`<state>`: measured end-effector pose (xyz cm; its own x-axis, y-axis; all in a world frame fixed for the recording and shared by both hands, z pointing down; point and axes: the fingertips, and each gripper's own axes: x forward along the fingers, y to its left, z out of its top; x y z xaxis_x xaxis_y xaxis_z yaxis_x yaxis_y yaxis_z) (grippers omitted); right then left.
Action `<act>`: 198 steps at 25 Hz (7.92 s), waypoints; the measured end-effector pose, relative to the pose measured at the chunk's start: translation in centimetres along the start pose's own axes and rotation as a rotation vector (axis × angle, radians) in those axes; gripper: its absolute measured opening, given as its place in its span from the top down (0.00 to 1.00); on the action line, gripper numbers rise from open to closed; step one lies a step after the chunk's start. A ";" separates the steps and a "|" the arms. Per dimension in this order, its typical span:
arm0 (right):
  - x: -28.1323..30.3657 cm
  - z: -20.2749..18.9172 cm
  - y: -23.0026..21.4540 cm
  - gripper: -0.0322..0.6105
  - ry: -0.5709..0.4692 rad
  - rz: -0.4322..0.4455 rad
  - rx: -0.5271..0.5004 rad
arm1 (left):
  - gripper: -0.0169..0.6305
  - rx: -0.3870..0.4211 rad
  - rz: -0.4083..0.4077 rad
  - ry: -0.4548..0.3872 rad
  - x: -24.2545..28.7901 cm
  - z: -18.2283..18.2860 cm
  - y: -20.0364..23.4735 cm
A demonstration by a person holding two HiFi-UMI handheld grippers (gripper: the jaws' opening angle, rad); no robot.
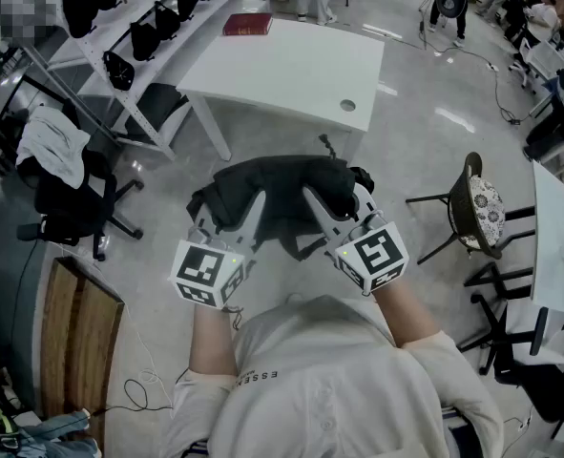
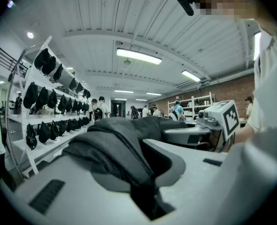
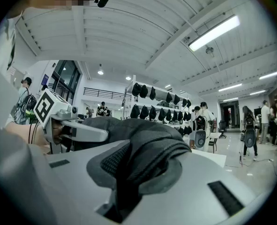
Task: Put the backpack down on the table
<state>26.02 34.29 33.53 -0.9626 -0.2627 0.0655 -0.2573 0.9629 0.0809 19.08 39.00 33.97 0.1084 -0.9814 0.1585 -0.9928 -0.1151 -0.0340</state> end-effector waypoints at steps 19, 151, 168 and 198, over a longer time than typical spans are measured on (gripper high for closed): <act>3.8 -1.3 1.2 0.82 0.027 0.024 0.040 | 0.86 -0.028 0.024 0.015 -0.4 -1.8 3.6; 46.8 -15.0 -47.6 0.77 0.108 -0.452 0.424 | 0.85 -0.218 -0.565 0.144 59.1 -6.2 40.5; 43.4 -21.5 -40.5 0.73 0.172 -0.465 0.501 | 0.84 -0.259 -0.565 0.202 52.9 -14.0 37.7; 39.8 -25.9 -37.2 0.55 0.230 -0.627 0.421 | 0.43 -0.081 -0.279 0.208 49.5 -20.6 39.5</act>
<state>-0.53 -13.52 58.86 -0.5977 -0.7260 0.3401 -0.8008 0.5613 -0.2091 -15.79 -10.93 60.76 0.3710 -0.8609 0.3481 -0.9284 -0.3532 0.1159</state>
